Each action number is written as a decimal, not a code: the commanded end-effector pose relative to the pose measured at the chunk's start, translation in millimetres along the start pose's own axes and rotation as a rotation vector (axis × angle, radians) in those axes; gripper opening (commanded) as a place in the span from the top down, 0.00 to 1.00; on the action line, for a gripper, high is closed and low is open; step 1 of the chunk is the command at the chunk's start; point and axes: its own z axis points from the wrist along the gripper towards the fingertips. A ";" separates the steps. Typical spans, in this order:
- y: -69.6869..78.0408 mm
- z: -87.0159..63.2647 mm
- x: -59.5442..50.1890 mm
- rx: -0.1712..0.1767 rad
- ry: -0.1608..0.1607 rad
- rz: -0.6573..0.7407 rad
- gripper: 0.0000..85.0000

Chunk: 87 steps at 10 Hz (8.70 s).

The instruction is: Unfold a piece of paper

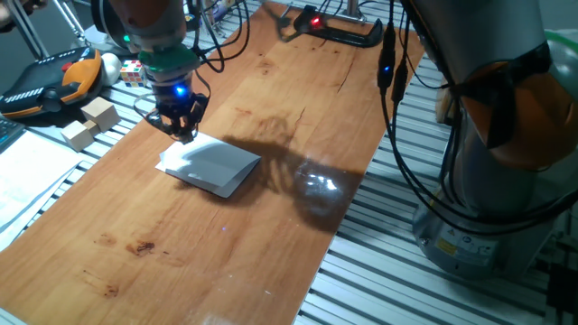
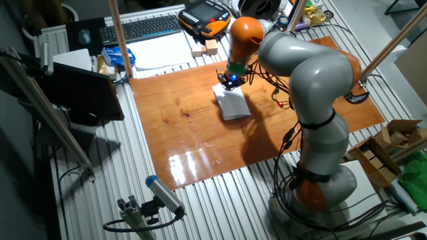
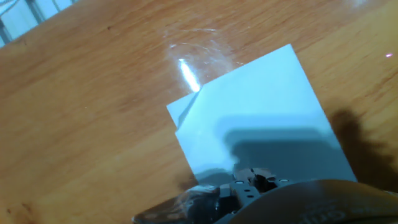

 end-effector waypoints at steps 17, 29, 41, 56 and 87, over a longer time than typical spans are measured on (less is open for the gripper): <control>42.6 33.2 -21.5 -0.025 -0.089 0.289 0.63; 47.0 50.7 -27.4 -0.024 -0.120 0.355 0.54; 40.2 58.6 -41.0 -0.002 -0.104 0.402 0.60; 19.0 31.2 -56.2 0.022 -0.053 0.288 0.98; -72.0 -3.2 -69.3 -0.005 -0.031 0.030 0.85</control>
